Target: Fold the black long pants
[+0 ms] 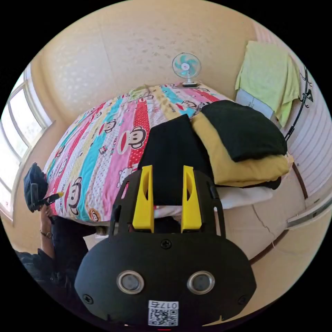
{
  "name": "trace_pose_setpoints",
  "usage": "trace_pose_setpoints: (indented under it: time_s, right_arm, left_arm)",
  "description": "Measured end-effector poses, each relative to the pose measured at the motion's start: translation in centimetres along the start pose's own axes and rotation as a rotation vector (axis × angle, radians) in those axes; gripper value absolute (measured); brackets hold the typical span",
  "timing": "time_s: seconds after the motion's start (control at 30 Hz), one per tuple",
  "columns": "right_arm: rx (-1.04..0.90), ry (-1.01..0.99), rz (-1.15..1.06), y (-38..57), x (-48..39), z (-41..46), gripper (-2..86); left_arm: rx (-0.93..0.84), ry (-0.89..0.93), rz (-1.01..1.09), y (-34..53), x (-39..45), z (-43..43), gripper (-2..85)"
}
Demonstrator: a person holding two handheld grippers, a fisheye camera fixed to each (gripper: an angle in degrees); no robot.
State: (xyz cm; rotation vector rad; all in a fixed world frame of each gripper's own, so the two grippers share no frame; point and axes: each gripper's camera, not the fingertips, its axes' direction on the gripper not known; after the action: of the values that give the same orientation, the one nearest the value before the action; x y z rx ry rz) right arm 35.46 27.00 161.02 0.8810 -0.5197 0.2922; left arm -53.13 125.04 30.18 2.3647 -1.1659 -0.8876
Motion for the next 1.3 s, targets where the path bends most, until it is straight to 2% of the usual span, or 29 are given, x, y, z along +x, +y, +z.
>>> trace_pose_setpoints:
  time_s: [0.07,0.17,0.27,0.37,0.5,0.57,0.7,0.8,0.83,0.87,0.97,1.03,1.13,1.2,1.3]
  right_arm:
    - [0.016,0.061,0.018,0.1,1.4,0.7,11.7]
    - [-0.207,0.081,0.084,-0.9,2.8,5.9,10.4]
    - [-0.17,0.072,0.151,-1.3,1.7,7.2,6.3]
    - [-0.081,-0.104,0.268,-1.7,0.2,6.1,3.1]
    - [0.07,-0.624,0.109,-2.9,-7.7,4.6,2.1]
    - [0.01,-0.677,0.003,-4.0,-13.5,5.0,1.9]
    - [-0.216,-0.521,-0.304,-2.8,-29.1,8.8,1.6]
    - [-0.273,-0.431,-0.558,2.5,-36.8,9.3,1.5]
    - [-0.28,-0.398,-0.615,3.8,-37.8,9.2,1.6]
    - [-0.272,-0.283,-0.721,6.4,-39.4,9.0,1.5]
    - [-0.106,0.006,-0.93,11.4,-40.8,6.7,1.3]
    - [-0.053,0.084,-0.94,11.8,-40.4,4.9,1.0]
    - [0.069,0.032,-0.848,9.3,-38.4,-0.2,1.0]
    - [0.196,-0.008,-0.689,5.6,-35.2,-3.8,1.5]
    - [0.192,-0.058,-0.398,-0.3,-28.2,-4.3,4.3]
  left_arm:
    - [-0.022,-0.04,-0.027,1.6,-1.8,2.1,-0.7]
    - [0.045,0.085,-0.039,2.7,-3.9,1.0,-0.9]
    - [0.008,0.054,0.055,2.4,-4.4,0.0,-1.0]
    - [0.035,0.075,0.061,2.3,-4.9,-0.9,-1.0]
    - [0.05,0.016,0.092,1.4,-4.6,-1.8,-1.0]
    - [0.059,0.01,0.091,1.1,-4.8,-2.0,-1.0]
    - [0.118,0.019,0.06,1.6,-6.0,-3.5,-1.0]
    - [0.209,0.009,0.022,2.9,-6.8,-5.9,-1.0]
    - [0.227,0.011,0.012,3.2,-7.0,-6.4,-1.0]
    - [0.262,0.023,-0.012,3.7,-7.6,-7.4,-1.0]
    - [0.342,0.086,-0.071,4.6,-9.3,-9.1,-1.0]
    - [0.363,0.111,-0.084,4.5,-9.9,-9.5,-1.0]
    - [0.332,0.089,-0.069,3.5,-9.9,-9.3,-1.0]
    - [0.276,0.074,-0.046,2.6,-9.6,-8.4,-1.0]
    - [0.221,0.081,-0.027,2.2,-9.4,-7.4,-1.0]
